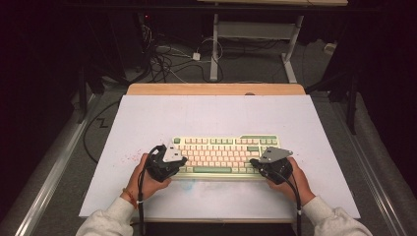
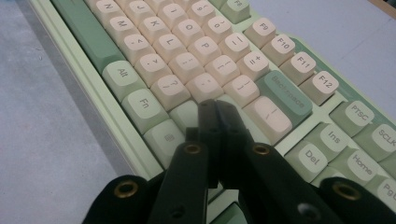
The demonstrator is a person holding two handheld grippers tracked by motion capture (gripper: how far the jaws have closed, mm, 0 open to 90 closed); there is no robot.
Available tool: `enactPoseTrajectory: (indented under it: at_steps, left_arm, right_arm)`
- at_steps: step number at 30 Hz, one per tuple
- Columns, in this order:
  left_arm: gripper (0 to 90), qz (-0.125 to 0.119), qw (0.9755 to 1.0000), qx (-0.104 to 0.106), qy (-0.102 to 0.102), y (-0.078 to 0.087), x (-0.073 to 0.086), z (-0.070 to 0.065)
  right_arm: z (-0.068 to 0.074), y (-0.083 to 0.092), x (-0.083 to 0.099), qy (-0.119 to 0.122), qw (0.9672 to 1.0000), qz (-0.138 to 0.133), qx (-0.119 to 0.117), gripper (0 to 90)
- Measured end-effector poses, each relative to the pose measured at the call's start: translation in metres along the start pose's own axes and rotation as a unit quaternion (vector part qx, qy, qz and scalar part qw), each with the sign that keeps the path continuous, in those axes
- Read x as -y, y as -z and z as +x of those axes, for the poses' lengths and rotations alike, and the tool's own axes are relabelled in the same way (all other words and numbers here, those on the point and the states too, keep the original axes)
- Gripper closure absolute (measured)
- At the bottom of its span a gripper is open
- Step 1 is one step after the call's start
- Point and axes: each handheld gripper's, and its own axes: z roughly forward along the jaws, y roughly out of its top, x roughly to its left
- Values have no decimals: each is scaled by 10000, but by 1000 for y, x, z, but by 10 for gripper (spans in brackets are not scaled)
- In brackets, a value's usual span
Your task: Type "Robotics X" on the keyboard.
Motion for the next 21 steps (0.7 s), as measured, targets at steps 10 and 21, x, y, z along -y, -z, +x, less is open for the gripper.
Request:
enactPoseTrajectory:
  at_steps: [10, 21]
  left_arm:
    - [855, 91, 9999, 112, -95, -15, -12, -3]
    - [854, 135, 9996, 179, -156, -26, -21, -5]
  right_arm:
    - [0, 0, 0, -22, 10000, -4, -5, 899]
    - [0, 0, 0, -25, 10000, -11, -8, 899]
